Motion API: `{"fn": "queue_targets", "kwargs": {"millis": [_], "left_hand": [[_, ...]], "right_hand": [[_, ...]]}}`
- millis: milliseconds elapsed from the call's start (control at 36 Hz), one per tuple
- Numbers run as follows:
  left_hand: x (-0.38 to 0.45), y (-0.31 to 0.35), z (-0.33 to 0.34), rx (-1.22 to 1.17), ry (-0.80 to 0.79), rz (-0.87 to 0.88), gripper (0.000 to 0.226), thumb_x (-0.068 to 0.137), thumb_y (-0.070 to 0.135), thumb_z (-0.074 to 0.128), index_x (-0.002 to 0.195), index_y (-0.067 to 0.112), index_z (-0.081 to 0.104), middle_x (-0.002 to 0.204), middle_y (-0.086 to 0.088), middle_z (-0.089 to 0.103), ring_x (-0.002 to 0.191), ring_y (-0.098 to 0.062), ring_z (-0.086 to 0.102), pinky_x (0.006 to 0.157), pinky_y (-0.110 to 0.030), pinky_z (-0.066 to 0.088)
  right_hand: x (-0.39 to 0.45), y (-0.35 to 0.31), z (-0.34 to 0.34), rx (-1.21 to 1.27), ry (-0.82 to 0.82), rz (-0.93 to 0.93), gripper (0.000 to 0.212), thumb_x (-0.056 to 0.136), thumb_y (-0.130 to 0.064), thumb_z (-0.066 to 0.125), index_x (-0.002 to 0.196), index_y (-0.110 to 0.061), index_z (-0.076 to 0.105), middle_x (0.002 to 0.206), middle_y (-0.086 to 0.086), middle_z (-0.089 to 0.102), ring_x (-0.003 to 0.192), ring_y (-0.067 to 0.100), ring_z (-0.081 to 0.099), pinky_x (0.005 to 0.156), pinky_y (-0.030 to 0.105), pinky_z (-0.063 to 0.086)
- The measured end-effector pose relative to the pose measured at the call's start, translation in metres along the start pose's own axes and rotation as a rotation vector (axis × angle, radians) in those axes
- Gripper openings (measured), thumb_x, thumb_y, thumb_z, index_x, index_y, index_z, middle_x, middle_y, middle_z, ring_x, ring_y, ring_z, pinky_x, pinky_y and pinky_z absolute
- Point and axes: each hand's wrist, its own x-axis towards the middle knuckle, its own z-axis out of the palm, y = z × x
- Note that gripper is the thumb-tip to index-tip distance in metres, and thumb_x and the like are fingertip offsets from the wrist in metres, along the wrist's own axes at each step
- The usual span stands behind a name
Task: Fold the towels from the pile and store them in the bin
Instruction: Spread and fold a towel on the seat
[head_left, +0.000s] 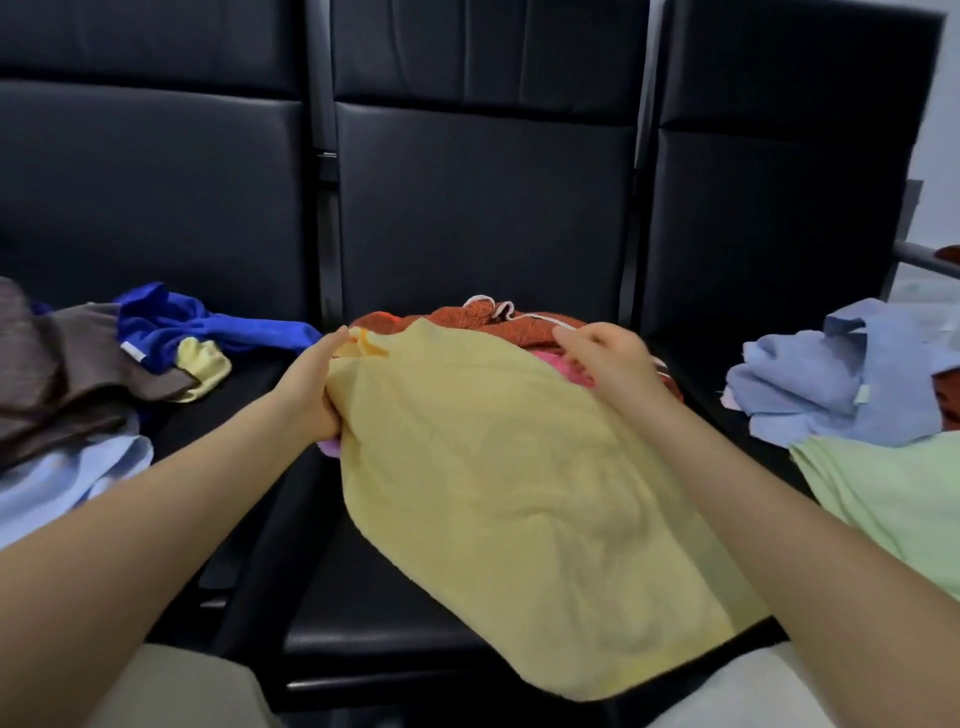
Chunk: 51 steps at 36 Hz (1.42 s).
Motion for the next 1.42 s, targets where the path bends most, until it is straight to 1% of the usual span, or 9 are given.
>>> {"fn": "queue_targets", "kwargs": {"millis": [194, 333, 556, 750, 861, 972, 1194, 1306, 1417], "left_hand": [[0.003, 0.01, -0.006, -0.094, 0.048, 0.222, 0.018, 0.087, 0.03, 0.059, 0.098, 0.015, 0.06, 0.103, -0.005, 0.063, 0.093, -0.021, 0.059, 0.09, -0.039, 0.046], [-0.015, 0.024, -0.014, -0.19, 0.017, 0.362, 0.016, 0.088, 0.022, 0.052, 0.093, 0.01, 0.061, 0.086, -0.004, 0.064, 0.073, -0.018, 0.061, 0.051, -0.024, 0.049], [-0.016, 0.022, -0.018, -0.226, -0.188, 0.21, 0.006, 0.089, 0.015, 0.047, 0.091, 0.013, 0.053, 0.085, -0.001, 0.059, 0.074, -0.017, 0.059, 0.058, -0.028, 0.048], [-0.016, -0.005, -0.016, 0.241, -0.192, 0.172, 0.025, 0.096, 0.028, 0.048, 0.08, 0.014, 0.062, 0.063, -0.001, 0.067, 0.062, -0.015, 0.063, 0.065, -0.031, 0.048], [-0.003, -0.017, -0.027, 0.488, -0.116, 0.163, 0.026, 0.093, 0.046, 0.057, 0.087, 0.021, 0.06, 0.08, -0.003, 0.072, 0.068, -0.013, 0.062, 0.078, -0.024, 0.051], [0.007, -0.016, -0.034, 0.569, 0.039, 0.171, 0.059, 0.078, 0.056, 0.066, 0.112, 0.009, 0.061, 0.089, -0.005, 0.067, 0.072, -0.018, 0.06, 0.062, -0.027, 0.046], [0.006, -0.014, -0.021, 0.505, -0.074, 0.106, 0.024, 0.092, 0.032, 0.063, 0.082, 0.012, 0.053, 0.092, -0.01, 0.058, 0.084, -0.022, 0.055, 0.079, -0.034, 0.045], [0.004, -0.01, -0.024, 0.456, -0.113, 0.066, 0.012, 0.095, 0.023, 0.059, 0.088, 0.016, 0.052, 0.104, -0.009, 0.059, 0.1, -0.023, 0.055, 0.099, -0.037, 0.043], [0.006, -0.01, -0.027, 0.429, -0.138, 0.028, 0.014, 0.096, 0.015, 0.058, 0.108, 0.01, 0.061, 0.102, -0.007, 0.062, 0.088, -0.018, 0.059, 0.089, -0.032, 0.043]], "right_hand": [[0.014, -0.014, 0.058, -0.239, -0.228, -0.045, 0.017, 0.085, -0.031, 0.071, 0.074, -0.021, 0.063, 0.07, -0.008, 0.061, 0.068, 0.011, 0.057, 0.059, 0.027, 0.042], [0.008, -0.024, 0.041, 0.287, -0.063, 0.01, 0.016, 0.091, -0.026, 0.064, 0.091, -0.011, 0.068, 0.079, -0.001, 0.063, 0.073, 0.013, 0.059, 0.067, 0.029, 0.049], [-0.016, -0.048, -0.007, 0.89, -0.085, 0.01, 0.023, 0.095, -0.026, 0.05, 0.102, -0.011, 0.067, 0.096, 0.005, 0.072, 0.088, 0.018, 0.07, 0.072, 0.03, 0.056], [-0.043, -0.027, 0.005, 0.27, -0.452, 0.165, 0.047, 0.094, -0.02, 0.057, 0.047, -0.018, 0.067, 0.052, -0.001, 0.06, 0.047, 0.008, 0.054, 0.051, 0.023, 0.042], [-0.053, -0.012, 0.02, -0.243, -0.693, 0.049, 0.038, 0.097, -0.027, 0.059, 0.061, -0.014, 0.057, 0.051, 0.0, 0.059, 0.044, 0.008, 0.051, 0.048, 0.018, 0.041], [-0.049, -0.012, 0.041, -0.178, -0.389, -0.108, 0.027, 0.091, -0.032, 0.066, 0.073, -0.016, 0.055, 0.06, 0.0, 0.062, 0.052, 0.013, 0.054, 0.049, 0.022, 0.041], [-0.052, -0.017, 0.074, -0.573, -0.184, -0.61, 0.067, 0.068, -0.078, 0.05, 0.111, -0.028, 0.06, 0.104, -0.011, 0.053, 0.098, 0.01, 0.046, 0.083, 0.028, 0.039], [-0.059, -0.012, 0.094, -0.869, -0.266, -0.712, 0.043, 0.083, -0.06, 0.059, 0.109, -0.026, 0.062, 0.107, -0.007, 0.055, 0.105, 0.017, 0.044, 0.089, 0.036, 0.033], [-0.05, -0.004, 0.091, -0.615, -0.289, -0.556, 0.021, 0.092, -0.039, 0.06, 0.089, -0.02, 0.066, 0.085, -0.013, 0.056, 0.088, 0.013, 0.05, 0.072, 0.034, 0.037]]}}
